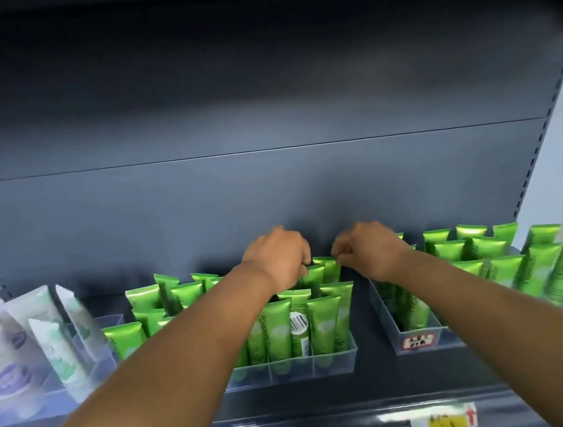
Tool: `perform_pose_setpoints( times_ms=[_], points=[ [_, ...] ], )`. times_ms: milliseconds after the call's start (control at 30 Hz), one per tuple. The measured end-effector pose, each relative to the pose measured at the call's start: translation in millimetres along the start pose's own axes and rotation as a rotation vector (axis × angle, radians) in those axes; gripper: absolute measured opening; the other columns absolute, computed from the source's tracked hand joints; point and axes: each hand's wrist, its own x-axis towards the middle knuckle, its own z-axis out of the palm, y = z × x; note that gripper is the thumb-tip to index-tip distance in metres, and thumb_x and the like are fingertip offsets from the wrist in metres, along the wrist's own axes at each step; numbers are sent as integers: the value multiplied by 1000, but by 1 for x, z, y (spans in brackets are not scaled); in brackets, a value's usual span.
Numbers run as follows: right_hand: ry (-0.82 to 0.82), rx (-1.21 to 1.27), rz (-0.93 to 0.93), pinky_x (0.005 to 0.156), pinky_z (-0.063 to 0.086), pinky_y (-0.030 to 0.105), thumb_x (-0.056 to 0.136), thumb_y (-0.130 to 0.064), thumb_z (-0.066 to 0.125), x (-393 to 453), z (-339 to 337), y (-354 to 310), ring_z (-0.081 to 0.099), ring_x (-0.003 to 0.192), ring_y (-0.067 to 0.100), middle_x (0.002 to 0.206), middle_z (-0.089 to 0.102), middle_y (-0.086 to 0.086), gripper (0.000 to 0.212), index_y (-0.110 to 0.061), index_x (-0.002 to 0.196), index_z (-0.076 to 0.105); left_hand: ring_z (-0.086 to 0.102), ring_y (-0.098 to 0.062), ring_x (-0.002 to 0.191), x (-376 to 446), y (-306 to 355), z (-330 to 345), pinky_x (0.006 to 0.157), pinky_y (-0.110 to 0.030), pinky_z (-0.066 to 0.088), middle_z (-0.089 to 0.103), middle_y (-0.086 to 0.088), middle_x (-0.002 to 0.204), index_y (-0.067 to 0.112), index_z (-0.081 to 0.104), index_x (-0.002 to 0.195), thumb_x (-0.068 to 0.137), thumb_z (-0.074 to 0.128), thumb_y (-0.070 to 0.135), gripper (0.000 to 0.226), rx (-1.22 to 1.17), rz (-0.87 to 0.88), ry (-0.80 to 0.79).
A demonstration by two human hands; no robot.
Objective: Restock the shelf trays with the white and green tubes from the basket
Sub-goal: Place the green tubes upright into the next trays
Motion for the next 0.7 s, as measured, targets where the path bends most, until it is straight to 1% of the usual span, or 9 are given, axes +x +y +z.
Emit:
perform_pose_setpoints(
  times_ms=[133, 233, 333, 367, 433, 533, 567, 633, 700],
  points=[
    [-7, -1, -4, 85, 52, 37, 86, -19, 55, 0, 0, -1, 64, 96, 27, 100, 71, 3, 18, -19, 89, 73, 45, -22, 123, -1, 8, 1, 89, -31, 43, 59, -3, 116, 22, 68, 104, 88, 62, 18, 18, 83, 32, 27],
    [-4, -1, 0, 85, 53, 38, 86, -18, 54, 0, -3, -3, 63, 96, 27, 100, 70, 4, 19, -16, 90, 72, 43, -23, 123, -1, 12, 3, 92, -34, 44, 55, -4, 116, 19, 69, 102, 89, 61, 15, 16, 83, 12, 34],
    [-9, -26, 4, 87, 52, 37, 89, -17, 48, 2, -3, -7, 62, 100, 30, 106, 68, 8, 23, -11, 94, 70, 45, -24, 123, 0, 13, 5, 93, -34, 44, 57, -5, 118, 17, 68, 103, 89, 59, 16, 17, 93, -14, 34],
    [-12, -41, 2, 86, 52, 35, 91, -17, 46, 2, -3, -8, 62, 99, 31, 106, 68, 9, 24, -10, 91, 69, 46, -24, 122, 0, 13, 5, 93, -34, 45, 59, -6, 117, 16, 68, 105, 89, 59, 17, 18, 93, -22, 41],
    [-10, -67, -9, 81, 48, 33, 92, -15, 41, 2, -2, -10, 59, 91, 29, 107, 67, 11, 21, -14, 81, 59, 49, -25, 120, 1, 14, 7, 92, -35, 46, 62, -8, 115, 16, 69, 105, 88, 59, 17, 20, 77, -38, 54],
    [-10, -84, -22, 75, 43, 31, 93, -15, 39, 2, -2, -10, 49, 83, 25, 106, 65, 12, 19, -19, 77, 49, 50, -25, 118, 3, 15, 10, 89, -36, 47, 64, -8, 112, 17, 70, 103, 88, 59, 16, 19, 60, -35, 62],
    [-7, -83, -24, 74, 42, 31, 93, -15, 39, 3, -1, -9, 51, 84, 26, 102, 64, 12, 22, -20, 74, 47, 49, -24, 118, 4, 16, 11, 90, -36, 47, 64, -7, 112, 16, 70, 103, 88, 58, 16, 19, 61, -29, 68],
    [8, -69, -24, 70, 38, 30, 93, -15, 39, 6, 0, -7, 49, 82, 27, 88, 55, 10, 31, -19, 62, 39, 48, -24, 118, 5, 15, 12, 90, -37, 48, 64, -6, 111, 15, 70, 101, 89, 56, 17, 19, 61, -21, 80],
    [24, -57, -38, 68, 34, 29, 92, -16, 40, 11, 0, -5, 45, 79, 24, 84, 51, 7, 34, -21, 59, 35, 50, -25, 116, 8, 14, 12, 91, -37, 49, 65, -6, 110, 16, 70, 98, 89, 55, 18, 17, 42, -27, 80]
  ],
)
